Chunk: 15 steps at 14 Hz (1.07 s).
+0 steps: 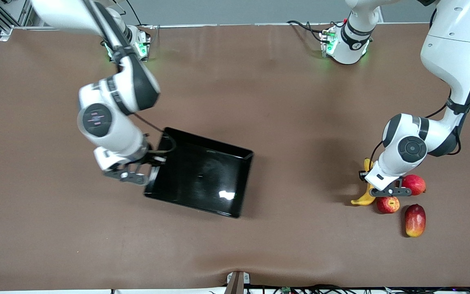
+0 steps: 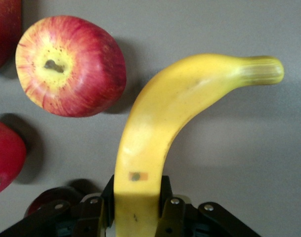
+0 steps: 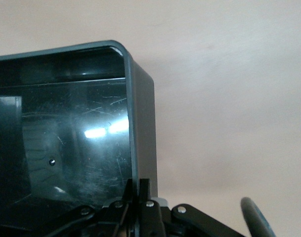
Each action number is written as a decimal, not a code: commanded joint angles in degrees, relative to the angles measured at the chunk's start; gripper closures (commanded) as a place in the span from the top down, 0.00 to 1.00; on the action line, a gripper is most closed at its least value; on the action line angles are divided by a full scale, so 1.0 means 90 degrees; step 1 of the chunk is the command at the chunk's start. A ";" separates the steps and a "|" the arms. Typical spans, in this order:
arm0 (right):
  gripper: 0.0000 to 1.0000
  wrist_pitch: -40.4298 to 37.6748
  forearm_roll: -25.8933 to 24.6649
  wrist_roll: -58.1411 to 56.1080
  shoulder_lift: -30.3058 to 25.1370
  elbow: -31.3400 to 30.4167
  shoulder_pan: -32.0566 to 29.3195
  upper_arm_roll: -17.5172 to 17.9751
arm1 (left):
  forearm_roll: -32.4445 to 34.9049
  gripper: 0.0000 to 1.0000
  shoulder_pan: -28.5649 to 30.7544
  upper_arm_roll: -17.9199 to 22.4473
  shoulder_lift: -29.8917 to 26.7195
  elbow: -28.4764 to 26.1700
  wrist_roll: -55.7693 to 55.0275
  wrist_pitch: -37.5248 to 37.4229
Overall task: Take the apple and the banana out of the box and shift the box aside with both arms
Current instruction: 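Set the banana beside the apples while the right gripper drags the tray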
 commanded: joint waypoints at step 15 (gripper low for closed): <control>0.00 0.3000 0.0853 -0.7740 0.0079 -0.2367 -0.4756 0.0126 | 0.0036 1.00 0.0046 -0.0526 -0.0756 0.0978 -0.0002 -0.0867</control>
